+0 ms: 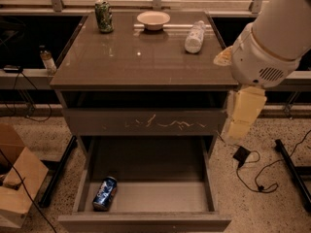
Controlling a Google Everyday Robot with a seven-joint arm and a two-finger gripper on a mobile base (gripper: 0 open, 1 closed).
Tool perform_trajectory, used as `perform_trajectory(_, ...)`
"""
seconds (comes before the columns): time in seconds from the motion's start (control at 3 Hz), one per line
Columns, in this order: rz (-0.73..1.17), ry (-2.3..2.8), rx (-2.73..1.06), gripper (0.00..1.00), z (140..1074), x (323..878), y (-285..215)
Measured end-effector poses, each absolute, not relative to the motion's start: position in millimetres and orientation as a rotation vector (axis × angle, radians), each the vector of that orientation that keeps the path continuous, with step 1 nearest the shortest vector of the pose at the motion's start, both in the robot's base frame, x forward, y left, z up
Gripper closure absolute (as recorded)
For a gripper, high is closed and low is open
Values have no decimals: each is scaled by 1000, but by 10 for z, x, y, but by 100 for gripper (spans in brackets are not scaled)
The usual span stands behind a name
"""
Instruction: Pick pepsi can from middle drawer and place on counter
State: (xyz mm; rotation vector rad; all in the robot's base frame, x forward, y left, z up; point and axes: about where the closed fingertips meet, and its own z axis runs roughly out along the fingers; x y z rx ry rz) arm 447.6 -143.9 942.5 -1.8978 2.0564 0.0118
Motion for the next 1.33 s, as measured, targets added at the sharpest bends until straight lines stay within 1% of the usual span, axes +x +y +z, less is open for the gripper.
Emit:
perform_trajectory(0.33, 139, 1924, -1982, 0, 9047, 4487, -911)
perform_trajectory(0.67, 139, 1924, -1982, 0, 9047, 4486, -911)
perform_trajectory(1.0, 204, 1896, -2043, 0, 8713, 4501, -676)
perform_trajectory(1.33, 358, 1780, -2159, 0, 8099, 4477, -193)
